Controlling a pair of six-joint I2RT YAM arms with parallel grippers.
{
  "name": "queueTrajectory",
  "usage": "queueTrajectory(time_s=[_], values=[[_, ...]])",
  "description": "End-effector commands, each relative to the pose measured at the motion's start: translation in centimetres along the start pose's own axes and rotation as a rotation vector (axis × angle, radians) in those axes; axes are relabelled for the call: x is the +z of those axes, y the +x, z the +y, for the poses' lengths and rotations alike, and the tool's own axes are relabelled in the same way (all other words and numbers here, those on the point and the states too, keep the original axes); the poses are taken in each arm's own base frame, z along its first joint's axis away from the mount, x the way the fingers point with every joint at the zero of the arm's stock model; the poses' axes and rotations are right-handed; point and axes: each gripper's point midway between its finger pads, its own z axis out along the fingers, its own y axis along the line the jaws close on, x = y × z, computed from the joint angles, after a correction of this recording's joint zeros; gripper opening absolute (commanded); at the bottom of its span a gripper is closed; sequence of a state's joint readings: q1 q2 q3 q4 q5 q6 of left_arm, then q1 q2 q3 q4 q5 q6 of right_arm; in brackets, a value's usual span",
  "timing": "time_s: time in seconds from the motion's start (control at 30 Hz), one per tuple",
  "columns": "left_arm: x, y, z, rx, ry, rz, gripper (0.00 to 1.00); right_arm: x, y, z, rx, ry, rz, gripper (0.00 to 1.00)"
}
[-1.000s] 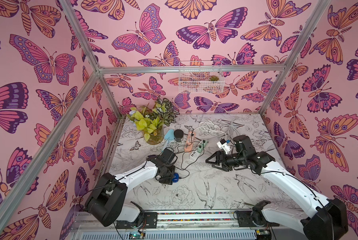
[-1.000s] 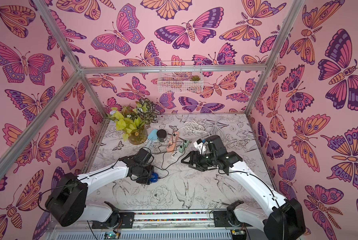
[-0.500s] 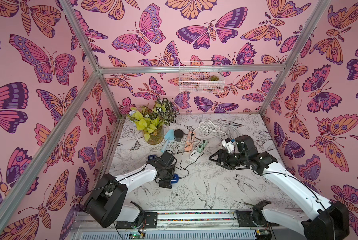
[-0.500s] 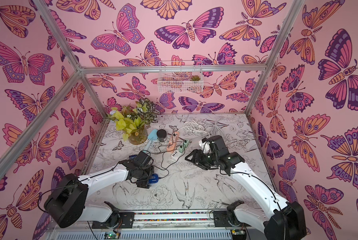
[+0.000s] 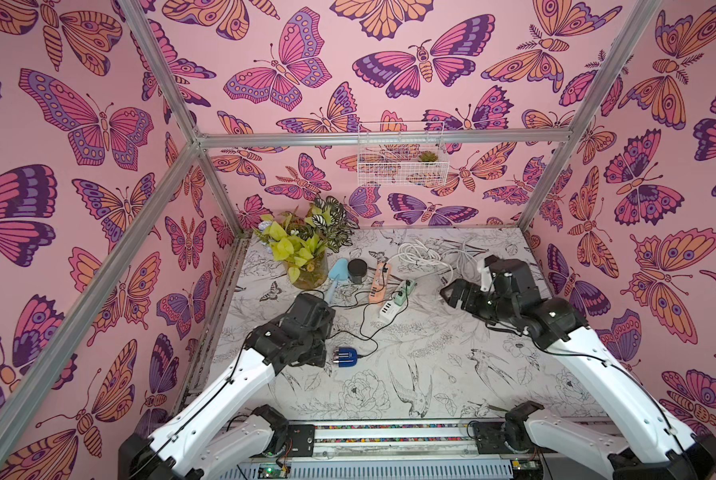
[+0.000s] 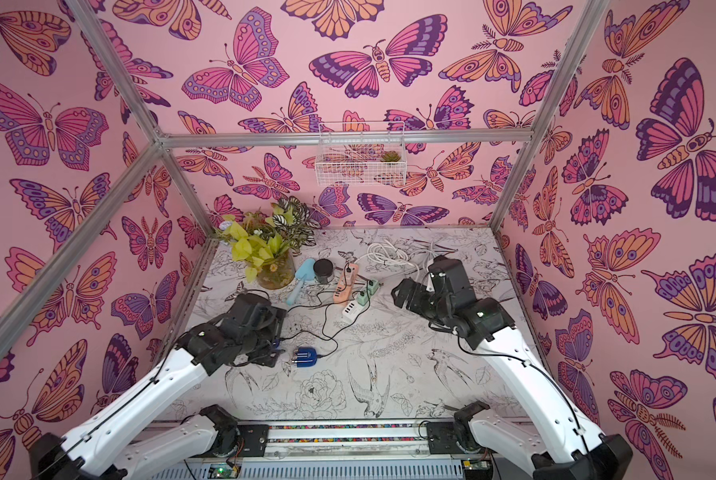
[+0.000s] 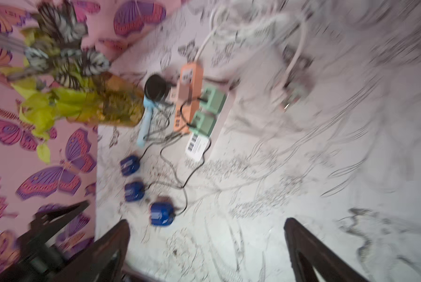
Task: Charge the electric shaver
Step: Place the electric shaver at the center of the board, then reset both arms
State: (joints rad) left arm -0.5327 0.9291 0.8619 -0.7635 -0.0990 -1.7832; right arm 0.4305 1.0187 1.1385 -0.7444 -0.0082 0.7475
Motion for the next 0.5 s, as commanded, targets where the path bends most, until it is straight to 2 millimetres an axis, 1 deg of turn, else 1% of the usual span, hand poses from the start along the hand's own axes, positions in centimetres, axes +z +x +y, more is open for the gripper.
queueTrajectory(time_s=[0.0,0.03,0.07,0.13,0.17,0.2,0.23,0.27,0.3,0.37,0.4,0.43,0.47], values=[[-2.9,-5.9,1.4,0.173,-0.070,-0.257,1.00,-3.8,-4.6,-5.9,-0.069,0.366,-0.252,0.99],[-4.0,-7.5,1.1,0.226,-0.081,-0.325,1.00,-4.8,-5.6,-7.3,-0.065,0.460,-0.325,0.99],[-4.9,-8.9,1.1,0.266,-0.105,-0.390,1.00,-5.2,-6.3,-8.2,-0.079,0.512,-0.372,0.99],[-7.4,-12.0,1.5,0.328,-0.196,-0.569,1.00,-5.2,-7.0,-9.7,-0.099,0.558,-0.410,0.99],[-8.3,-13.2,1.5,0.358,-0.233,-0.649,1.00,-4.8,-7.1,-10.3,-0.082,0.555,-0.408,0.99],[-9.2,-14.5,1.5,0.411,-0.278,-0.733,1.00,-3.7,-7.0,-10.6,-0.137,0.534,-0.405,0.99],[-9.9,-15.7,1.2,0.475,-0.316,-0.817,1.00,-3.0,-7.2,-11.1,-0.146,0.526,-0.450,0.99],[-10.2,-16.4,1.1,0.533,-0.350,-0.879,1.00,-2.7,-7.2,-11.9,-0.138,0.531,-0.475,0.99],[-10.3,-17.3,1.0,0.598,-0.395,-0.948,1.00,-2.0,-6.9,-12.7,-0.150,0.532,-0.479,0.99],[-9.6,-18.5,1.1,0.718,-0.488,-1.050,1.00,-0.6,-6.5,-13.9,-0.189,0.547,-0.520,0.99],[-8.2,-18.8,0.9,0.832,-0.534,-1.065,1.00,0.0,-6.2,-14.6,-0.214,0.563,-0.539,0.99],[-5.7,-18.6,0.5,0.981,-0.544,-1.026,0.99,0.6,-6.1,-15.3,-0.231,0.575,-0.565,0.99],[-3.4,-18.4,0.4,1.069,-0.515,-0.972,1.00,1.3,-5.8,-15.9,-0.241,0.585,-0.572,0.99]])
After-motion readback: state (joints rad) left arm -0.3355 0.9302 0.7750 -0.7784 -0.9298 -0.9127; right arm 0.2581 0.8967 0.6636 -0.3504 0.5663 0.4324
